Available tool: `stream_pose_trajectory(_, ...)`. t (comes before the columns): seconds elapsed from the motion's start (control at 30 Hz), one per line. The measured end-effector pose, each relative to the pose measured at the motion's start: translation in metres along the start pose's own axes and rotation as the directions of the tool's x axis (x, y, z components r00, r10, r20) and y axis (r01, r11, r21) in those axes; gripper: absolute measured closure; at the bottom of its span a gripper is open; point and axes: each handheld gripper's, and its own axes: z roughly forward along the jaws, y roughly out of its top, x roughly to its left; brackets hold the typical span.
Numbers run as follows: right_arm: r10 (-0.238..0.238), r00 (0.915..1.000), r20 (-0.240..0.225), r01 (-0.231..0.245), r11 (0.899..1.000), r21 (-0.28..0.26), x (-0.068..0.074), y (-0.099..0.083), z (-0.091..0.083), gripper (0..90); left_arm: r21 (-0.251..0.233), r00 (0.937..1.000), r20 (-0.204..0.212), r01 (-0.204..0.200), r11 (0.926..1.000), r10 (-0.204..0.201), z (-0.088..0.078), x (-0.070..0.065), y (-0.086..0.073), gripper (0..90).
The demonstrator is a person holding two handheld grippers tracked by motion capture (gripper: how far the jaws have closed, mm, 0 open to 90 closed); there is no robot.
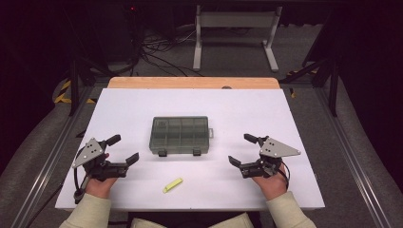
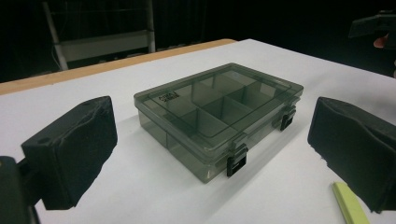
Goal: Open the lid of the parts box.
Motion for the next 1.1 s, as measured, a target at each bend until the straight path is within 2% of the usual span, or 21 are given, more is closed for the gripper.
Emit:
stream_pose_trajectory(0.17,-0.003,0.9997,-0.023,0.003,1.0,-0.003,0.003,0.008,0.012,6.5,0.02,1.0,-0.004,0.004,0.9998,-0.004,0.008,0.0,0.005,1.6)
stream_pose_trajectory(0.3,-0.012,0.9991,-0.042,0.012,1.0,0.003,0.006,0.012,0.022,6.9,0.02,0.9996,-0.018,0.023,0.9995,-0.022,0.01,0.001,0.007,1.5)
stream_pose_trajectory(0.37,-0.017,0.9984,-0.054,0.017,1.0,0.007,0.008,0.015,0.028,7.0,0.023,0.9997,-0.005,0.024,0.9995,-0.024,0.011,0.002,0.009,1.9)
stream_pose_trajectory(0.53,-0.024,0.9976,-0.065,0.025,1.0,0.012,0.01,0.018,0.038,7.1,0.036,1.0,-0.001,0.005,0.9993,-0.005,0.016,0.003,0.011,2.8)
stream_pose_trajectory(0.6,-0.024,0.9971,-0.072,0.025,1.0,0.017,0.011,0.019,0.042,7.1,0.061,0.9999,0.0,-0.012,0.9981,0.012,0.017,0.004,0.01,2.9)
stream_pose_trajectory(0.8,-0.007,0.9963,-0.086,0.009,1.0,0.024,0.012,0.02,0.049,7.0,0.063,0.9999,0.013,-0.006,0.998,0.005,0.018,0.007,0.011,3.9)
stream_pose_trajectory(0.97,-0.003,0.9958,-0.091,0.006,1.0,0.028,0.013,0.022,0.054,7.0,0.058,0.9991,0.041,0.006,0.9983,-0.009,0.021,0.009,0.011,4.1)
stream_pose_trajectory(1.0,-0.001,0.9959,-0.09,0.003,1.0,0.03,0.012,0.022,0.055,7.0,0.079,0.9979,0.063,0.011,0.9968,-0.016,0.022,0.012,0.011,5.1)
stream_pose_trajectory(1.1,0.008,0.9964,-0.084,-0.004,0.999,0.04,0.011,0.022,0.057,7.1,0.099,0.9966,0.079,0.012,0.995,-0.02,0.025,0.014,0.011,6.2)
